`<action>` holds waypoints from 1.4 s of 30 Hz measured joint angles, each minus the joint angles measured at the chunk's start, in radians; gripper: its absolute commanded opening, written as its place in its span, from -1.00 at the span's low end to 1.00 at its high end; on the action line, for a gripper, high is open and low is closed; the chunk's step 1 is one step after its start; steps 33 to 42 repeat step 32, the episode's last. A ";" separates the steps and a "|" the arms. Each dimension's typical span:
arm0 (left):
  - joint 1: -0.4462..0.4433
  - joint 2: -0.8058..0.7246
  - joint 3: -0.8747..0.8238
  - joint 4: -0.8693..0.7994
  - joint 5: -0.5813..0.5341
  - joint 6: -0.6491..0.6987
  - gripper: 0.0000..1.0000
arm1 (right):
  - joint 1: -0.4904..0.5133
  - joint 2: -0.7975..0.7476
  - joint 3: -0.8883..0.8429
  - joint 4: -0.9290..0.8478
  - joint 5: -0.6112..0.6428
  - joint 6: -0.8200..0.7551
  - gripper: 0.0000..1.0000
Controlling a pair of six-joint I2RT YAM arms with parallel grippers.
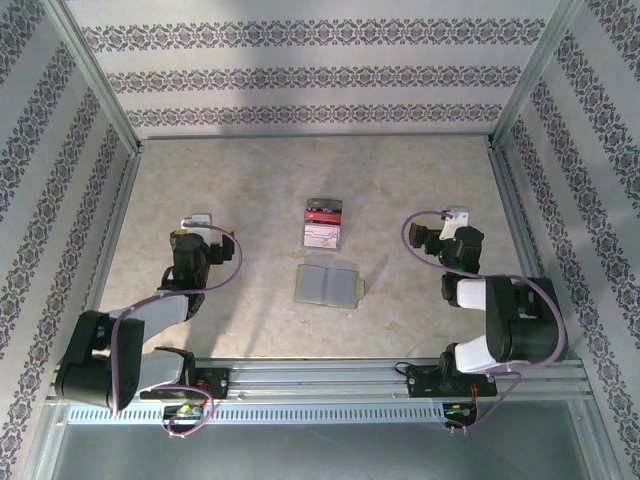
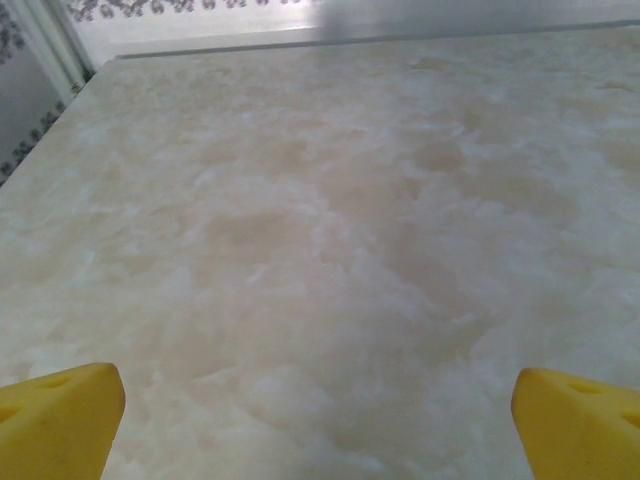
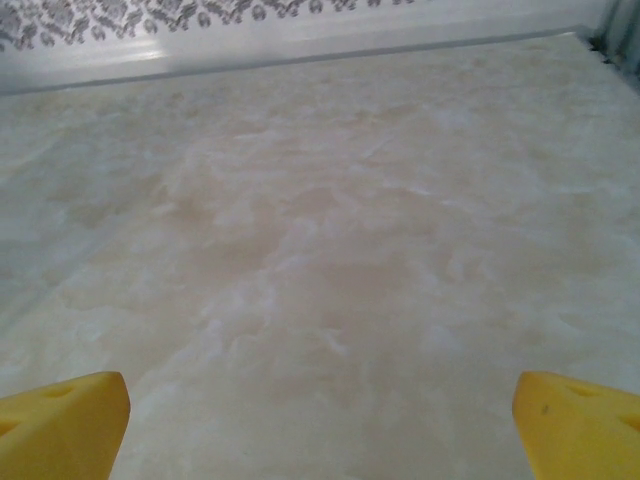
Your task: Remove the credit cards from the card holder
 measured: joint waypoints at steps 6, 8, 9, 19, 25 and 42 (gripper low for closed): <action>0.016 0.106 -0.028 0.154 0.087 0.049 0.99 | 0.035 0.042 0.033 0.003 0.021 -0.023 0.96; 0.025 0.139 -0.027 0.203 0.108 0.059 0.99 | 0.035 0.042 0.048 0.008 0.033 -0.024 0.96; 0.032 0.168 -0.025 0.237 0.118 0.062 0.99 | 0.035 0.042 0.051 0.012 0.039 -0.024 0.96; 0.091 0.333 0.049 0.311 0.142 0.043 0.99 | 0.035 0.042 0.052 0.010 0.055 -0.027 0.96; 0.115 0.332 0.086 0.306 0.152 0.023 0.99 | 0.035 0.042 0.052 0.010 0.058 -0.029 0.96; 0.115 0.332 0.086 0.303 0.152 0.022 0.99 | 0.037 0.042 0.052 0.010 0.065 -0.029 0.96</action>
